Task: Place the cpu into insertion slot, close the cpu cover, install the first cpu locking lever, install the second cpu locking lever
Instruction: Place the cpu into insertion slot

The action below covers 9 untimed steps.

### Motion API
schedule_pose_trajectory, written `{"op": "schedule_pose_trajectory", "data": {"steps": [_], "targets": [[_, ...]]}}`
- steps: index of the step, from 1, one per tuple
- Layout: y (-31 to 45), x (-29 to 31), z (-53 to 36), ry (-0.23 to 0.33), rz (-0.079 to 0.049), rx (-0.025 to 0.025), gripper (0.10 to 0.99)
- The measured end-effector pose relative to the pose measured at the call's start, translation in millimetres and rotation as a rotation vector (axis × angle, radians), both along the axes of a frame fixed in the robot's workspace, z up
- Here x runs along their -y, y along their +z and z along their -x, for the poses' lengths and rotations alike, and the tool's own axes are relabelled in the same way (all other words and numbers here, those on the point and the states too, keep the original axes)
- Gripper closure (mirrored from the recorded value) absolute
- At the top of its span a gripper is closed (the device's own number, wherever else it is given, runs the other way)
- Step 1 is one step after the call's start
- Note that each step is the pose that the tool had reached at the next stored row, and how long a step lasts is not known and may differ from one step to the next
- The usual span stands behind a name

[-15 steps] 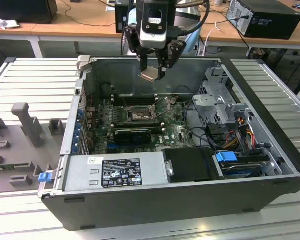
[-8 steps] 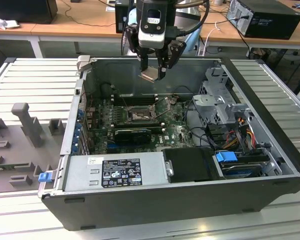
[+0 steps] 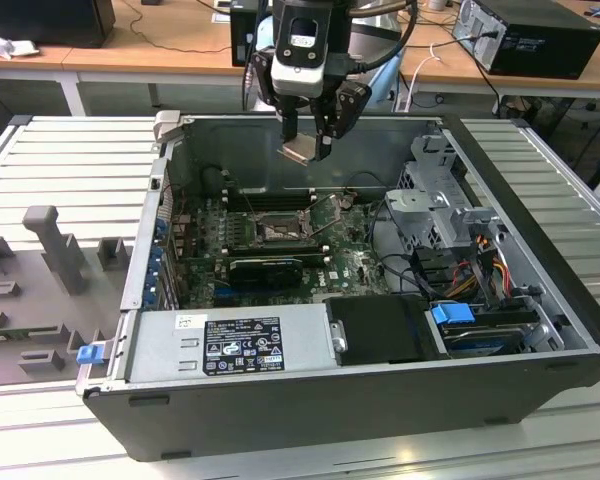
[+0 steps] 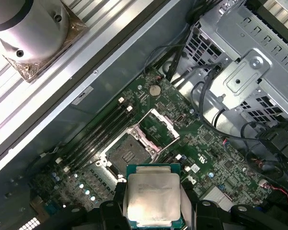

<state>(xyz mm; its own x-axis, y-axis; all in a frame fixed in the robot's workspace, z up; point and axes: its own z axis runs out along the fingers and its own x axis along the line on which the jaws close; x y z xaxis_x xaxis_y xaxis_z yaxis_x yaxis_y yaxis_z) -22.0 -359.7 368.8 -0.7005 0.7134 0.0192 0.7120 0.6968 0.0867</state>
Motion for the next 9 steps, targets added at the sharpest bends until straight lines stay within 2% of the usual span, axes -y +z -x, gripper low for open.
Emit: {"op": "schedule_pose_trajectory", "data": {"steps": [5, 9], "targets": [[-0.6, 0.0, 0.0, -0.060, 0.000, 0.0000, 0.557], [-0.7, 0.0, 0.0, -0.088, 0.000, 0.0000, 0.557]]}}
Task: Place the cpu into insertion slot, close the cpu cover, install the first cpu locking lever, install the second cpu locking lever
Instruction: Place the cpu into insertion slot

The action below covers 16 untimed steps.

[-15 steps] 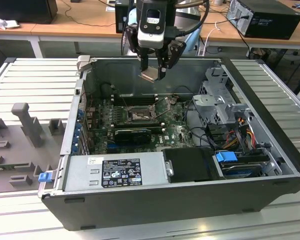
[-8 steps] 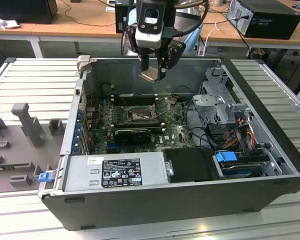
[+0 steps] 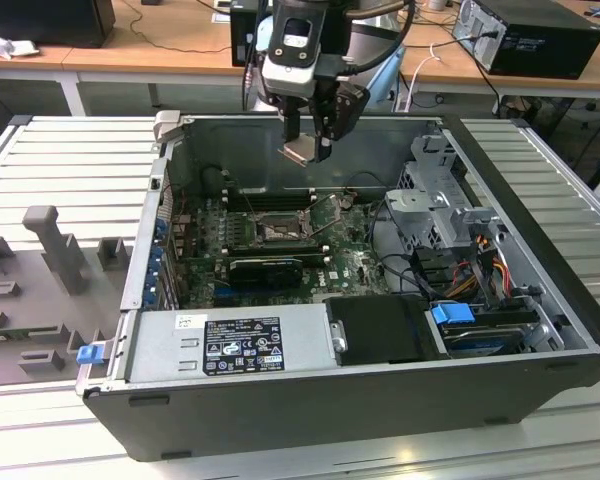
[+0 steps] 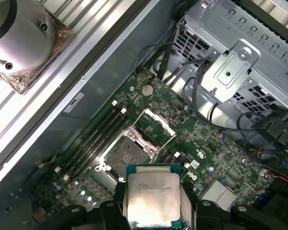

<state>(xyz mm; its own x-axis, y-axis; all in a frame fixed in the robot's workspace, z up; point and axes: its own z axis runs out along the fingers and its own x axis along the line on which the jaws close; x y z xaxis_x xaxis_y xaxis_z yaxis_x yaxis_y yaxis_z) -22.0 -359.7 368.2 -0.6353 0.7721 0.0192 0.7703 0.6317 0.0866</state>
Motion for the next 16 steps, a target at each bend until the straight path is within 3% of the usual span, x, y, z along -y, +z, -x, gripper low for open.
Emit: {"op": "schedule_pose_trajectory", "data": {"steps": [16], "targets": [[-2.5, 0.0, 0.0, -0.101, 0.002, 0.0000, 0.557]]}}
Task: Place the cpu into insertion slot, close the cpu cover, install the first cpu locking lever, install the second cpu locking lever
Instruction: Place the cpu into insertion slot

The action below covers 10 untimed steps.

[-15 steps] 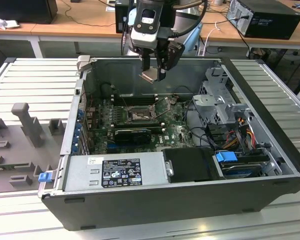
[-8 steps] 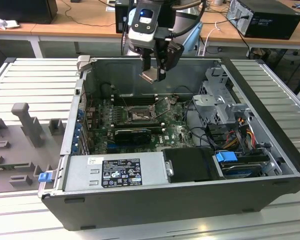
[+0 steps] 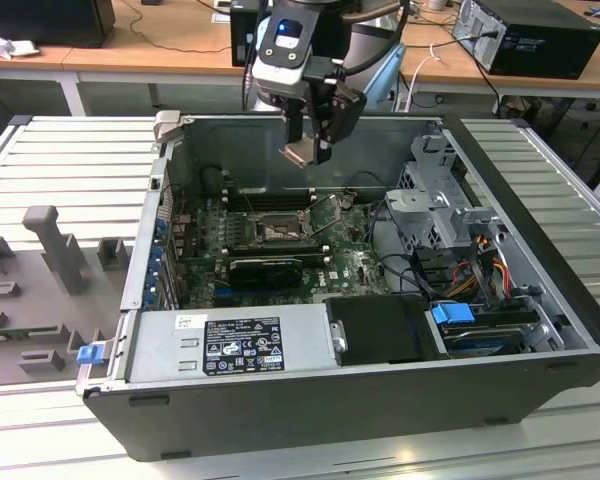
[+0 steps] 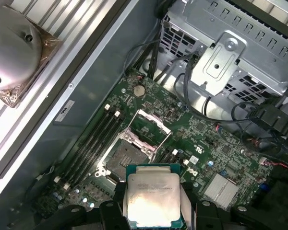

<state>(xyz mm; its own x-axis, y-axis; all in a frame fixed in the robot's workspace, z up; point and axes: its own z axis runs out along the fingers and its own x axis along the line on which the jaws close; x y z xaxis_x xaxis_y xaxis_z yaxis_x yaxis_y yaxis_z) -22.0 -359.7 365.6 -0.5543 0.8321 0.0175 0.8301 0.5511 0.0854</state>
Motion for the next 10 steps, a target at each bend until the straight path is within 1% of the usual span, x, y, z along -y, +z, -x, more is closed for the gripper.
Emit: {"op": "schedule_pose_trajectory", "data": {"steps": [5, 10], "targets": [[-3.8, 0.0, 0.0, -0.001, 0.010, 0.0001, 0.557], [-6.1, 0.0, -0.1, -0.006, 0.014, 0.0000, 0.557]]}}
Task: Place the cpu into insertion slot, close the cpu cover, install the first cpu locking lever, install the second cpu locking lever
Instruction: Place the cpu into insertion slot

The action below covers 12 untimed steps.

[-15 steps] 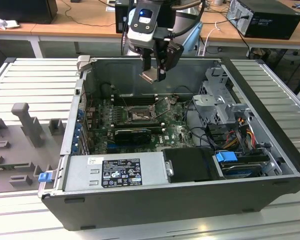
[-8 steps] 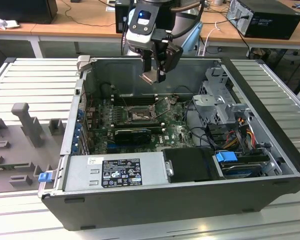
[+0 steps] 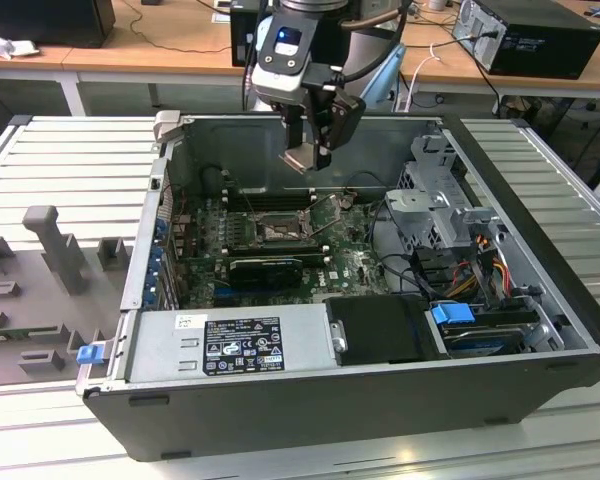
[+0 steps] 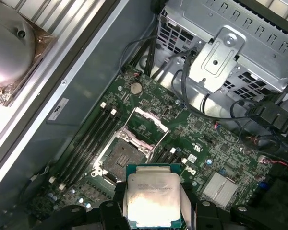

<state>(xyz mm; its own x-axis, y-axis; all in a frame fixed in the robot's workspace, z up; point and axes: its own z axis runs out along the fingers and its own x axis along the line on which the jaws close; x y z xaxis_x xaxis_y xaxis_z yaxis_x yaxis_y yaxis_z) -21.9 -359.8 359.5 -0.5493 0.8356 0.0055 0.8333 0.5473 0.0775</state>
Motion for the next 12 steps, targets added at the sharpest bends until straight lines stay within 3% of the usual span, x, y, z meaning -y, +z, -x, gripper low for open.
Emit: {"op": "schedule_pose_trajectory", "data": {"steps": [3, 12], "targets": [[-0.5, 0.0, 0.0, -0.031, 0.005, 0.0001, 0.557], [-3.8, 0.0, 0.0, -0.258, 0.007, -0.0008, 0.557]]}}
